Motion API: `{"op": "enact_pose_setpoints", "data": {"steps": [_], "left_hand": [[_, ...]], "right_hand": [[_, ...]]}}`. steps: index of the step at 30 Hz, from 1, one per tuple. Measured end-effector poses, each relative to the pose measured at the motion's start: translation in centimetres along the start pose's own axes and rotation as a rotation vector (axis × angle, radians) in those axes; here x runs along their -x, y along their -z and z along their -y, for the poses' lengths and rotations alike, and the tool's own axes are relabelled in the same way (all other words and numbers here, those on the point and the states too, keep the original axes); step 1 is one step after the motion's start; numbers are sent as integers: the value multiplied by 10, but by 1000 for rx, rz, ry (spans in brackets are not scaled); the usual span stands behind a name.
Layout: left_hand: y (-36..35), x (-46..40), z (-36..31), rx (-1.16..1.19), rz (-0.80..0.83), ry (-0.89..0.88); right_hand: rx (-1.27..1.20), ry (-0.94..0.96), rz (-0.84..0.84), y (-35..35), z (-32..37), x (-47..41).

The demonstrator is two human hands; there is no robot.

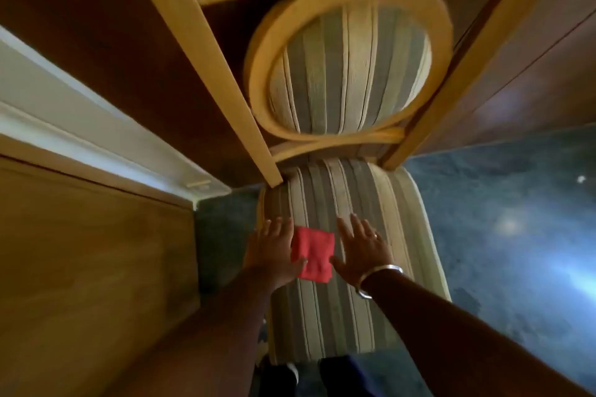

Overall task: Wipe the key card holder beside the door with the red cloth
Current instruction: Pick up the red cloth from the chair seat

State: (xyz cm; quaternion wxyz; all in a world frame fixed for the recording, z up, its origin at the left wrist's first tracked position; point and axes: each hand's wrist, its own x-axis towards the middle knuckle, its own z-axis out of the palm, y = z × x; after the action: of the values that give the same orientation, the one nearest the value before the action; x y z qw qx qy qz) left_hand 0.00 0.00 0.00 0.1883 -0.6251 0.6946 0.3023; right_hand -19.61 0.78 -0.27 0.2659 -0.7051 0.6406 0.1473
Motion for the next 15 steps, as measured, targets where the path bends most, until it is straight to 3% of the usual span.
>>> {"op": "enact_pose_setpoints", "data": {"steps": [5, 10, 15], "left_hand": [[-24, -42, 10, 134, -12, -39], [-37, -67, 16, 45, -54, -98], [-46, -79, 21, 143, -113, -127]], "right_hand": [[-116, -27, 57, -47, 19, -36], [-124, -40, 56, -80, 30, -48], [-165, -60, 1, -88, 35, -55]]}}
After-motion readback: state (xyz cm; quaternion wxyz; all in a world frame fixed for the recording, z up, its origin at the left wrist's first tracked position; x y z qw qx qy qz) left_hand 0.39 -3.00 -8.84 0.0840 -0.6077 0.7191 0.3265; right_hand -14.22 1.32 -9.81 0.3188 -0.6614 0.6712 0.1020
